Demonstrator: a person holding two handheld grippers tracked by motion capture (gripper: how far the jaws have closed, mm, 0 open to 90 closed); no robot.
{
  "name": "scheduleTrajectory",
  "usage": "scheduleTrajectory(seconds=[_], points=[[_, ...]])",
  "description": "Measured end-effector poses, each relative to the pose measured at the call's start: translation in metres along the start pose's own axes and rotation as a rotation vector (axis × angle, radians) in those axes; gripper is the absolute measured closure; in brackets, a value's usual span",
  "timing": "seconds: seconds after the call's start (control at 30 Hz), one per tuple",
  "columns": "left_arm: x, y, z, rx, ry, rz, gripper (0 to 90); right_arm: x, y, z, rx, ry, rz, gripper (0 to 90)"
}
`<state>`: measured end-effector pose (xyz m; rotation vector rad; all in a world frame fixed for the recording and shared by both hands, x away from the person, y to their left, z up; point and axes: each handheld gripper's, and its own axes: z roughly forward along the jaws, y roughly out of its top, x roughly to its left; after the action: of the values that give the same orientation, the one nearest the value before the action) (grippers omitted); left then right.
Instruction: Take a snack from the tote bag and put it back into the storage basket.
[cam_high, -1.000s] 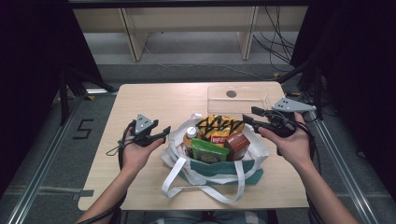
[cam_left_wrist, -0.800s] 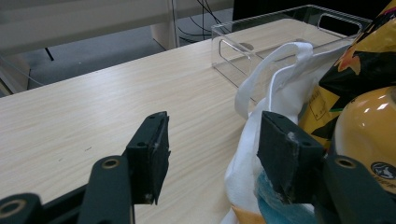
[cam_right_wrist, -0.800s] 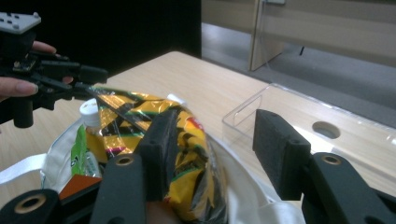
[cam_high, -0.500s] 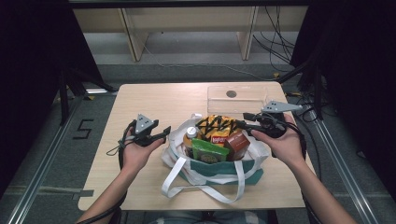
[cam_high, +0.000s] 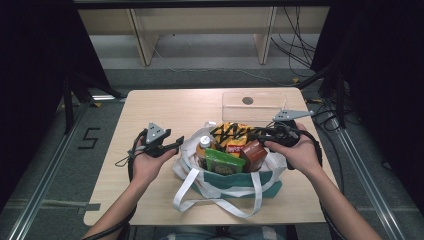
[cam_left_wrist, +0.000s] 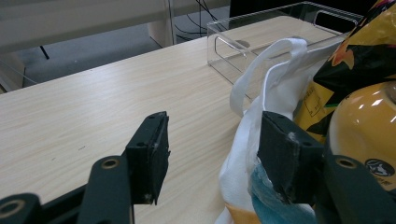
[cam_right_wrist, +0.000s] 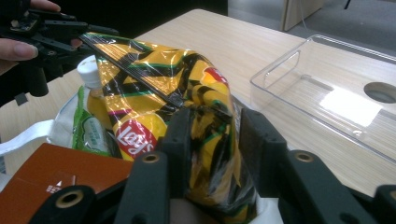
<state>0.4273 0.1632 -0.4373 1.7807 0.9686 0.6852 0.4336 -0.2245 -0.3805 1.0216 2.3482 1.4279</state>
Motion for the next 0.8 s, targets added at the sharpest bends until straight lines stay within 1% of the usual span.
scheduleTrajectory(seconds=[0.07,0.1,0.13,0.17,0.2,0.23,0.27,0.3,0.33,0.37,0.4,0.43,0.47,0.5,0.53,0.57,0.63,0.67,0.7,0.73,0.77,0.8], points=[[0.0002,-0.0001,0.0001,0.001,0.0,0.0,42.4,-0.0002,-0.0001,0.0007,0.002,0.011,-0.005,67.7],[0.0004,-0.0002,0.0002,0.003,0.001,0.001,42.4,-0.0013,0.0001,0.0013,0.002,0.012,-0.018,68.0],[0.0008,-0.0004,0.0008,-0.001,-0.003,0.004,42.4,-0.0022,0.0006,0.001,-0.002,0.003,-0.042,68.7],[0.0005,-0.0004,0.0003,0.005,0.003,0.003,42.3,-0.0021,0.0009,0.0011,0.001,0.003,-0.047,69.2],[0.0008,-0.0004,0.0005,0.004,0.002,0.005,42.4,0.0007,0.0007,0.0021,0.004,0.023,-0.007,69.9],[0.0009,-0.0005,0.0005,0.004,0.002,0.004,42.4,0.0006,0.0007,0.0027,0.007,0.022,-0.015,71.0],[0.0009,-0.0005,0.0005,0.004,0.003,0.004,42.4,-0.0005,0.0019,0.0019,0.018,0.014,-0.034,73.1],[0.0008,-0.0005,0.0005,0.005,0.003,0.003,42.3,-0.0018,0.0024,0.0022,0.016,0.009,-0.054,75.0],[0.0008,-0.0006,0.0007,0.004,0.003,0.004,42.4,0.0003,0.0027,0.002,0.031,0.02,-0.021,76.5],[0.0007,-0.0007,0.0007,0.006,0.003,0.003,42.3,0.0,0.0025,0.0033,0.037,0.025,-0.034,78.5],[0.0006,-0.0008,0.0008,0.005,0.002,0.003,42.3,0.0004,0.0023,0.004,0.039,0.027,-0.028,80.7],[0.0006,-0.0008,0.0007,0.005,0.001,0.004,42.3,0.0011,0.0016,0.0061,0.025,0.019,-0.024,82.1],[0.0005,-0.0008,0.0007,0.005,0.002,0.004,42.3,-0.0006,0.0019,0.0064,0.029,0.016,-0.051,84.6],[0.0007,-0.0007,0.0006,0.004,0.002,0.004,42.3,-0.0004,0.0019,0.0066,0.04,0.029,-0.044,85.6],[0.0008,-0.0006,0.0005,0.004,0.002,0.005,42.3,-0.001,0.0026,0.0054,0.045,0.018,-0.066,86.5],[0.0008,-0.0006,0.0005,0.004,0.003,0.004,42.3,0.0001,0.0027,0.0051,0.055,0.018,-0.064,87.1],[0.0008,-0.0005,0.0005,0.005,0.003,0.005,42.3,0.0006,0.0027,0.0049,0.057,0.017,-0.071,88.8],[0.0007,-0.0006,0.0006,0.005,0.002,0.005,42.3,0.0009,0.002,0.0062,0.034,-0.001,-0.081,89.5],[0.0007,-0.0007,0.0006,0.005,0.002,0.005,42.3,0.0031,0.0014,0.0061,0.044,0.008,-0.053,90.0],[0.0006,-0.0008,0.0007,0.005,0.002,0.004,42.3,0.0028,0.0017,0.006,0.049,0.01,-0.056,90.0],[0.0006,-0.0007,0.0006,0.005,0.002,0.005,42.3,0.0016,0.0024,0.0063,0.047,0.009,-0.078,90.0],[0.0009,-0.0005,0.0006,0.005,0.002,0.009,42.3,0.0021,0.0026,0.0061,0.05,0.006,-0.077,90.0]])
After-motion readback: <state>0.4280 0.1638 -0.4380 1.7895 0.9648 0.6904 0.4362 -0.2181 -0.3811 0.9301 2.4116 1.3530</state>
